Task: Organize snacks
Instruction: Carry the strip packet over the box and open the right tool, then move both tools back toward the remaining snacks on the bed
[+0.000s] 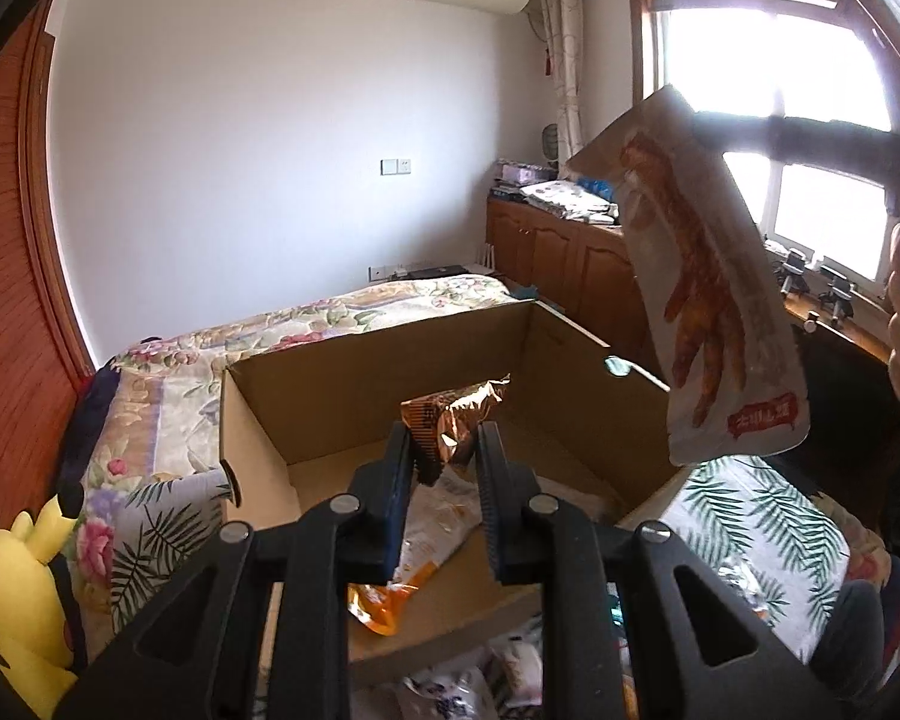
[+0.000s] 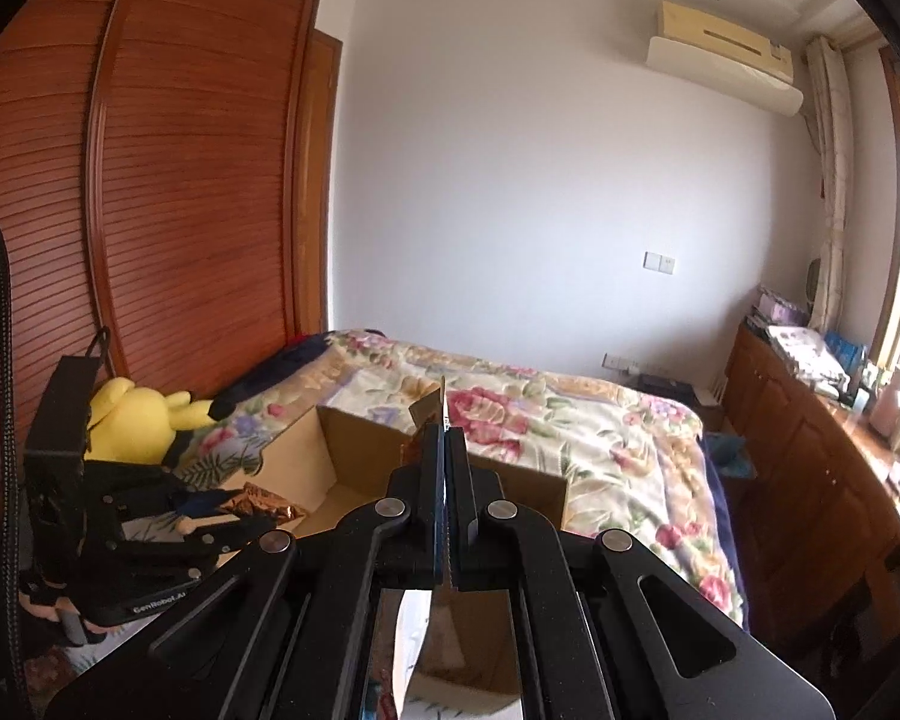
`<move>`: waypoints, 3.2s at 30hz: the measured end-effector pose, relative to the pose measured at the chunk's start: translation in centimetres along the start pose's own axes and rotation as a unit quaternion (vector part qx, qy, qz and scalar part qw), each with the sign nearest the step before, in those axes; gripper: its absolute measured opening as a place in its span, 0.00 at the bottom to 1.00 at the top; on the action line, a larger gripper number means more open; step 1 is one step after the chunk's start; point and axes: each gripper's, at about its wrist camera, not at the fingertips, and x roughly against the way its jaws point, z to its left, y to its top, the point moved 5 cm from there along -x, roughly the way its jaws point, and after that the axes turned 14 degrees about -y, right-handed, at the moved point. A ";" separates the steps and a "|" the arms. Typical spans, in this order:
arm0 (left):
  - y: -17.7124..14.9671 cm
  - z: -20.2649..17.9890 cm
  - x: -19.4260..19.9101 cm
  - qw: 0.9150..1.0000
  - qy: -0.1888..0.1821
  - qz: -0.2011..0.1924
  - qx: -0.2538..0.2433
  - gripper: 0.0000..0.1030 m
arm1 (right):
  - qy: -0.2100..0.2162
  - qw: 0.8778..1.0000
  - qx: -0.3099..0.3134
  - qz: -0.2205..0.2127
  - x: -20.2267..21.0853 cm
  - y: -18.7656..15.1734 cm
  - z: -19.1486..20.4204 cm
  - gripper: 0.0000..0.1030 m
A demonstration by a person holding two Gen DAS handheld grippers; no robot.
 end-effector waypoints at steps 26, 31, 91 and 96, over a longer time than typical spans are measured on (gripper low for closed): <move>-2.1 2.6 -3.7 0.999 0.017 0.044 0.020 0.23 | 0.020 0.997 0.002 0.071 -9.3 -5.2 2.7 0.00; -2.8 2.6 -4.3 0.998 0.017 0.046 0.026 0.23 | 0.023 0.997 0.002 0.080 -9.0 -6.5 2.9 0.00; -14.2 -3.8 2.4 0.994 0.044 0.083 0.049 0.47 | 0.011 0.986 -0.071 0.152 1.4 -21.9 -0.9 0.45; -15.1 -3.4 1.4 0.993 0.048 0.095 0.054 0.47 | -0.032 0.979 -0.075 0.187 0.7 -25.1 -2.0 0.50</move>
